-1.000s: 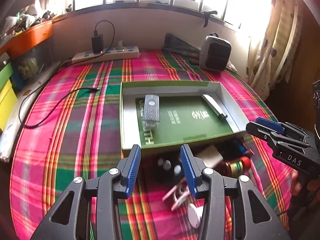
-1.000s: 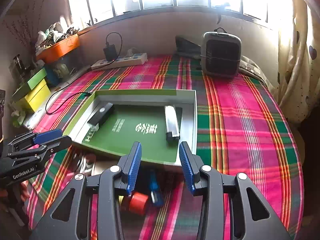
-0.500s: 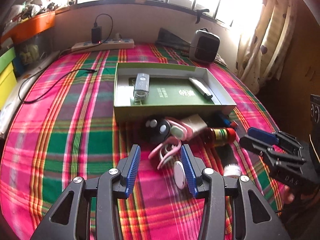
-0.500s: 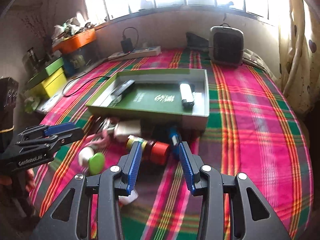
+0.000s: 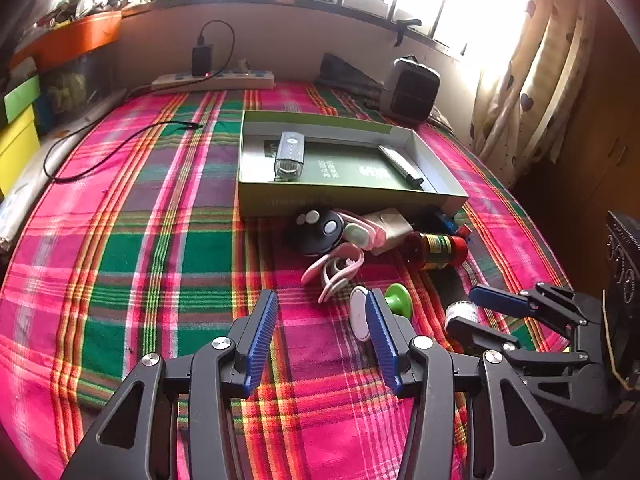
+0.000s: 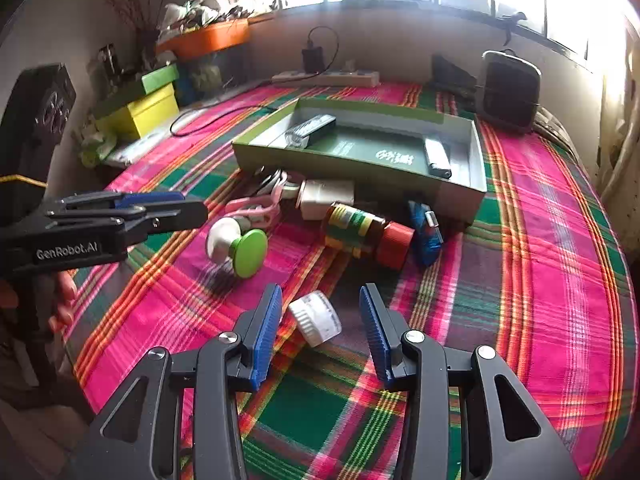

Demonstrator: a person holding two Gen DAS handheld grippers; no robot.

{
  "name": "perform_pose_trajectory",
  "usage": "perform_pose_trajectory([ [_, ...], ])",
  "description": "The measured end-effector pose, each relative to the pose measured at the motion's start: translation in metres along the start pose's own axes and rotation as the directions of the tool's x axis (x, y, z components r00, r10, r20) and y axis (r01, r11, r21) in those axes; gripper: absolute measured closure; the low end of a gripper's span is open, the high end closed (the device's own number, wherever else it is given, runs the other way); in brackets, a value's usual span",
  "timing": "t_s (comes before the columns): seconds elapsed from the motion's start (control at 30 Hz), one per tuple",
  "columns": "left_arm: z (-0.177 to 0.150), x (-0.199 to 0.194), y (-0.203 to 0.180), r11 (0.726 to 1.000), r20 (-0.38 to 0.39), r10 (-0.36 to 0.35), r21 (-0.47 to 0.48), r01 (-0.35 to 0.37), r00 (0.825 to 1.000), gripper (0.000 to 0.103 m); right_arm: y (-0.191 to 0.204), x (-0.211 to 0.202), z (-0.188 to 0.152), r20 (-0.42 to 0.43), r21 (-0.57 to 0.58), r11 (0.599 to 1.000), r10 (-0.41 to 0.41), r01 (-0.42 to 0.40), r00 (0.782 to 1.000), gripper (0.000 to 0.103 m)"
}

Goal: Organize rigid objects
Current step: 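Withdraw both open grippers from the box toward the remaining objects, then grasp the white round container with the right gripper while the left gripper grasps the white-green spool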

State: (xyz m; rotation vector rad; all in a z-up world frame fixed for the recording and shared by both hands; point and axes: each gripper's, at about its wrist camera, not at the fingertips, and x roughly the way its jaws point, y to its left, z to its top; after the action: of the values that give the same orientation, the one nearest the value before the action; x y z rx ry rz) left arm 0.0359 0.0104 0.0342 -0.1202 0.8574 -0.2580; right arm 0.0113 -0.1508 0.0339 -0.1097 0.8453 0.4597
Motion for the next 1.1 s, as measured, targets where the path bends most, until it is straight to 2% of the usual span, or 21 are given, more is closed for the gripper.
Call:
perform_pose_trajectory([
  [0.23, -0.003, 0.000, -0.005, 1.000, -0.010, -0.010, 0.007, 0.010, 1.000, 0.057, 0.001, 0.010, -0.004, -0.043, -0.014, 1.000, -0.020, 0.019, 0.999, 0.061],
  [0.53, -0.006, 0.002, -0.013, 1.000, -0.022, -0.020, 0.017, 0.020, 1.000, 0.057, 0.003, 0.011, -0.008, -0.043, -0.031, 0.999, -0.026, 0.025, 0.999, 0.062],
  [0.6, -0.006, 0.003, -0.014, 1.000, -0.025, -0.018, 0.020, 0.018, 1.000, 0.056, 0.002, 0.010, -0.008, -0.040, -0.028, 0.999, -0.022, 0.021, 0.999, 0.071],
  [0.73, -0.006, 0.005, -0.017, 1.000, -0.028, -0.017, 0.023, 0.018, 0.999, 0.054, 0.000, 0.010, -0.010, -0.040, -0.021, 0.999, -0.029, 0.028, 0.999, 0.083],
  [1.1, -0.002, 0.015, -0.032, 0.999, -0.027, 0.007, 0.048, -0.006, 1.000, 0.054, -0.012, 0.004, -0.016, -0.023, 0.011, 0.998, -0.064, 0.065, 0.998, 0.083],
])
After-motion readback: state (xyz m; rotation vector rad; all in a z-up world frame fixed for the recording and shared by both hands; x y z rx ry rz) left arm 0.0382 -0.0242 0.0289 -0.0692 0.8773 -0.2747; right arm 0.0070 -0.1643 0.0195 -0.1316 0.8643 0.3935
